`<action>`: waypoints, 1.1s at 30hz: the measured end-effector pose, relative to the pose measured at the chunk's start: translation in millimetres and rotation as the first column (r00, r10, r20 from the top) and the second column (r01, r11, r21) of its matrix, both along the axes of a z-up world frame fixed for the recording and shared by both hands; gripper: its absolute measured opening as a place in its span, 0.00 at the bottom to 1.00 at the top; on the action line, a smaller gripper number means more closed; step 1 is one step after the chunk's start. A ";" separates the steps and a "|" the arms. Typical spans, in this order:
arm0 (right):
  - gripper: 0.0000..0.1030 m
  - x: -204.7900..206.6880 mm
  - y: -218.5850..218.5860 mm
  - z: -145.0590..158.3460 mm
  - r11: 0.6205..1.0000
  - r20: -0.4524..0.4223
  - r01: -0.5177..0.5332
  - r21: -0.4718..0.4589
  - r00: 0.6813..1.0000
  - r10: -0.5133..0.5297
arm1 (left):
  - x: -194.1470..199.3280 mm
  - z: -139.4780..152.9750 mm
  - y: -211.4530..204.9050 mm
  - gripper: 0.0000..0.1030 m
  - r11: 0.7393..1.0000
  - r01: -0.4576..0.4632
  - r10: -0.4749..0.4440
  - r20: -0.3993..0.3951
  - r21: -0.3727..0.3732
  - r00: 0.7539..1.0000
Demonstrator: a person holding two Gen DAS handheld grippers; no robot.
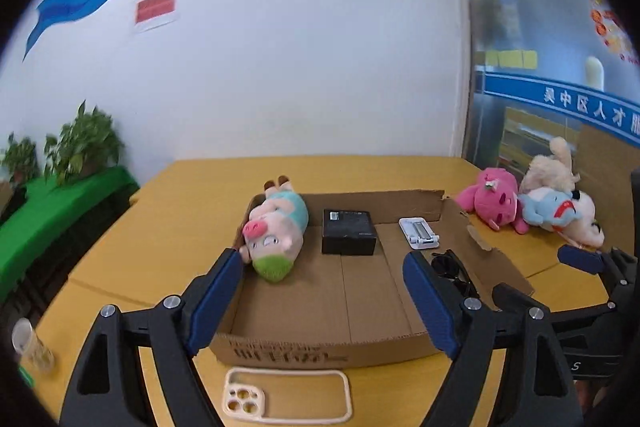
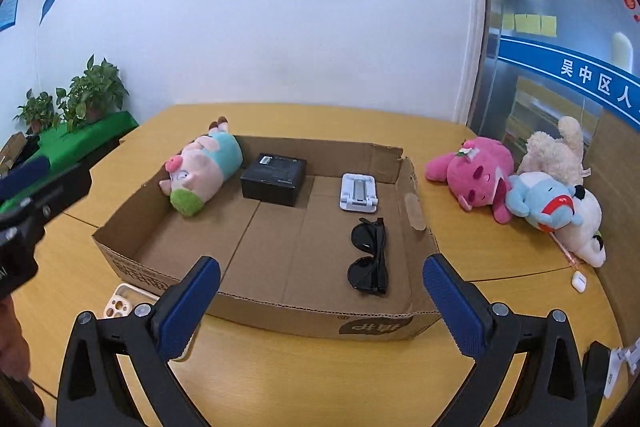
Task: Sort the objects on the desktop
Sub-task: 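Move the left gripper to the clear phone case on the table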
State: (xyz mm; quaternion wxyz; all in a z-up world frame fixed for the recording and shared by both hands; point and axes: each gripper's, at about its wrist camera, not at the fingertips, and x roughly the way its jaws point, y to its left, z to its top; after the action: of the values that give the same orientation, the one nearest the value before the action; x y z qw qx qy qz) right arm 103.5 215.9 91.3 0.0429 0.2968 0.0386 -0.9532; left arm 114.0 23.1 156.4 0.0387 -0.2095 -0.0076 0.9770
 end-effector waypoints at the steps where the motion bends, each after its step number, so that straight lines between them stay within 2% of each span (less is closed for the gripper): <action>1: 1.00 2.3 -0.5 0.9 1.000 -0.004 -0.001 0.001 1.000 0.001 | 0.9 -1.4 -4.9 0.80 1.000 -0.004 0.004 0.005 0.018 1.000; 8: 1.00 7.4 -2.3 -0.3 1.000 -0.012 0.002 0.004 1.000 -0.002 | -0.4 -13.8 -14.1 0.80 1.000 0.010 -0.011 0.031 0.022 0.999; 13: 1.00 -3.7 -6.1 -12.9 1.000 0.037 -0.005 -0.009 0.999 0.006 | -10.1 -33.1 -22.3 0.80 0.998 0.042 -0.047 0.099 0.048 0.994; 17: 1.00 -13.3 -18.1 -29.7 0.997 0.117 -0.052 -0.057 0.991 0.058 | -18.3 -54.2 -41.6 0.80 0.997 0.028 -0.038 0.163 0.065 0.986; 20: 1.00 -18.5 -38.3 -47.2 0.985 0.180 -0.139 -0.106 0.971 0.157 | -23.3 -71.3 -60.8 0.80 0.998 -0.002 -0.011 0.214 0.061 0.977; 23: 0.99 -25.5 -62.3 -71.6 0.970 0.250 -0.199 -0.142 0.941 0.230 | -28.5 -90.6 -85.2 0.80 0.997 -0.039 0.020 0.285 0.061 0.958; 27: 0.94 -32.2 -88.1 -102.4 0.957 0.330 -0.244 -0.158 0.900 0.284 | -35.7 -118.3 -112.4 0.80 0.995 -0.094 0.073 0.385 0.037 0.920; 31: 0.78 -36.0 -102.0 -124.1 0.952 0.382 -0.266 -0.154 0.872 0.305 | -41.9 -143.1 -127.4 0.79 0.992 -0.080 0.024 0.470 0.099 0.882; 33: 0.78 -37.3 -104.0 -133.0 0.943 0.407 -0.278 -0.182 0.852 0.330 | -47.2 -156.4 -131.0 0.78 0.986 -0.058 -0.030 0.507 0.157 0.861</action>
State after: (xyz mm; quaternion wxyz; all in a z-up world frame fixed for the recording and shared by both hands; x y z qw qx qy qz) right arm 66.2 111.8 -41.7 0.2177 0.4876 0.0189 -0.8453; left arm 66.8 -107.9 0.1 0.0457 -0.4554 -0.1006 0.8834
